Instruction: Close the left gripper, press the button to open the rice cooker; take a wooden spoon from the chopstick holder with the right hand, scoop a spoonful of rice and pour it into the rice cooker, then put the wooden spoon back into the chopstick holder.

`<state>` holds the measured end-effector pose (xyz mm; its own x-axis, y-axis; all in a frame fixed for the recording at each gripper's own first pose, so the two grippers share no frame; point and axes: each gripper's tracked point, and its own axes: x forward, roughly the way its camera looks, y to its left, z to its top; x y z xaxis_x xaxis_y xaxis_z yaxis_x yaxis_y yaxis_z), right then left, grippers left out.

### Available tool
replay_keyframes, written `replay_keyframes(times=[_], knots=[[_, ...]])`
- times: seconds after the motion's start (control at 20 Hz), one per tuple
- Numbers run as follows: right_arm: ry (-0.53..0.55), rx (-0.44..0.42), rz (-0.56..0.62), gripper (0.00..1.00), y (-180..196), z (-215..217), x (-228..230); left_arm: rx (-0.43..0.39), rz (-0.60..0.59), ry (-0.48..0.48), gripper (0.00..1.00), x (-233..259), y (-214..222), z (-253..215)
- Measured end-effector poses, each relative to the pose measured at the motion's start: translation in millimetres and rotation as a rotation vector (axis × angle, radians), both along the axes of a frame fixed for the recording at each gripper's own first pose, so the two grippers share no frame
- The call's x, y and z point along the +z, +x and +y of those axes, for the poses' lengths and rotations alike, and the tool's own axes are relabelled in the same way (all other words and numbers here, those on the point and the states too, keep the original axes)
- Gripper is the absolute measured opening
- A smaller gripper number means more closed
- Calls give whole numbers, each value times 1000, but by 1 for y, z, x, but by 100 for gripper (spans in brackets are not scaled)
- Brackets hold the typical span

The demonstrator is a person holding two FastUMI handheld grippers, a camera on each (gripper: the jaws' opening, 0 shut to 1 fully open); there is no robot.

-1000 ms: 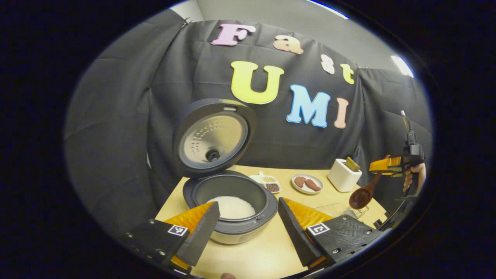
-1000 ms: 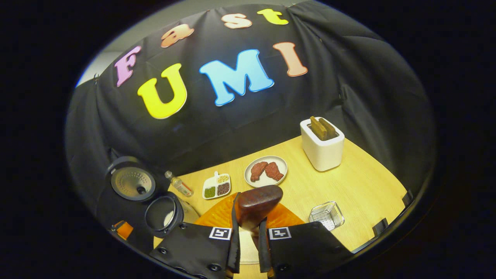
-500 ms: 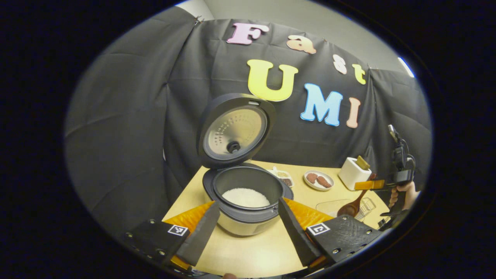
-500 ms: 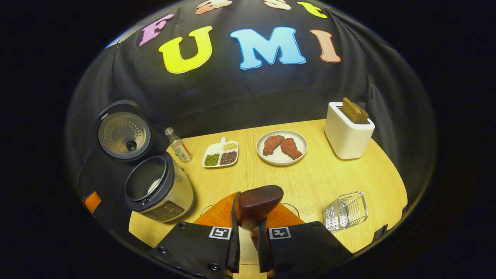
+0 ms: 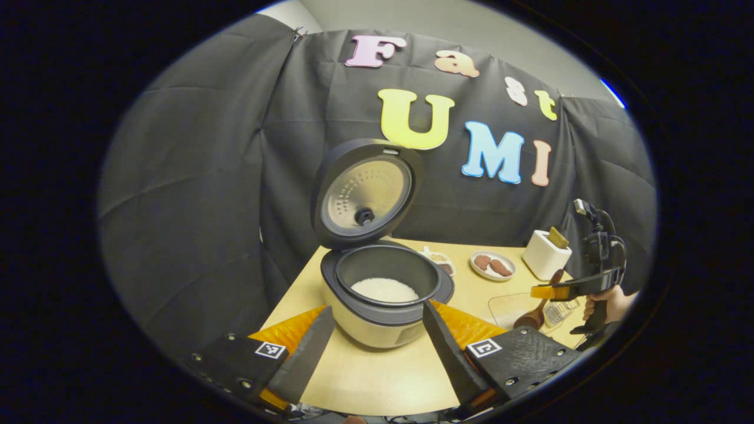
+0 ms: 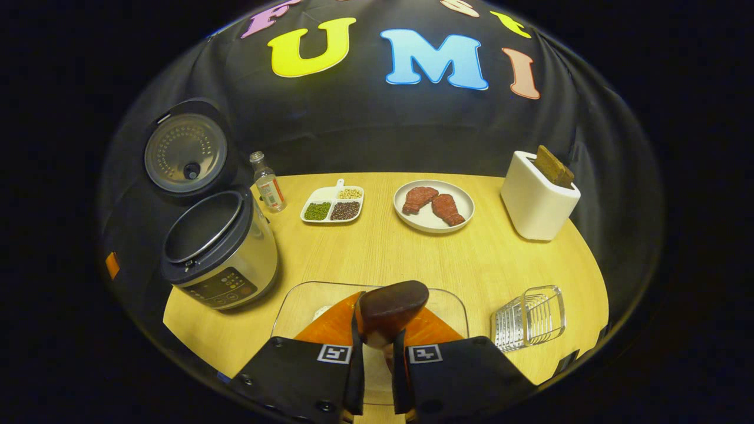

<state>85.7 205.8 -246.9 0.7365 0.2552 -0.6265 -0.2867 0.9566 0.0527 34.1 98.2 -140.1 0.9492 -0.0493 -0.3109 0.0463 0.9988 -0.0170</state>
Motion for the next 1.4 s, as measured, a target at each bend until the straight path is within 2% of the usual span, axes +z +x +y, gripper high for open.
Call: replay_keyframes(times=[0.2,0.25,0.3,0.4,0.55,0.6,0.65,0.7,0.75,1.0,1.1,1.15,1.35,1.4], knots=[[71,6,70,21,-10,19,-9,21,-5,6,95,1,-7,4],[100,-3,93,18,-11,23,-11,26,-5,8,95,1,-8,6],[122,-9,121,21,-13,26,-12,30,-5,7,95,2,-11,7],[160,0,170,21,-19,33,-12,40,-3,-9,95,0,-16,9],[178,-2,189,21,-22,35,-12,53,3,-23,95,-2,-19,10],[183,-7,193,17,-22,36,-12,54,4,-20,95,-3,-20,10],[191,-13,199,21,-23,35,-12,52,4,-14,95,-2,-19,10],[207,-21,206,17,-23,34,-11,49,2,-6,95,-2,-18,9],[222,-30,209,21,-22,32,-11,46,-2,3,95,-1,-17,9],[326,-135,238,21,-17,9,-4,28,-19,18,95,9,-12,5],[365,-173,246,17,-15,-1,-1,19,-19,20,95,8,-8,2],[382,-191,246,21,-15,-5,2,13,-16,22,95,7,-6,0],[443,-261,233,21,-10,-27,18,-12,-9,17,95,5,3,-8],[454,-279,237,17,-8,-32,22,-13,-12,17,95,5,5,-9]])
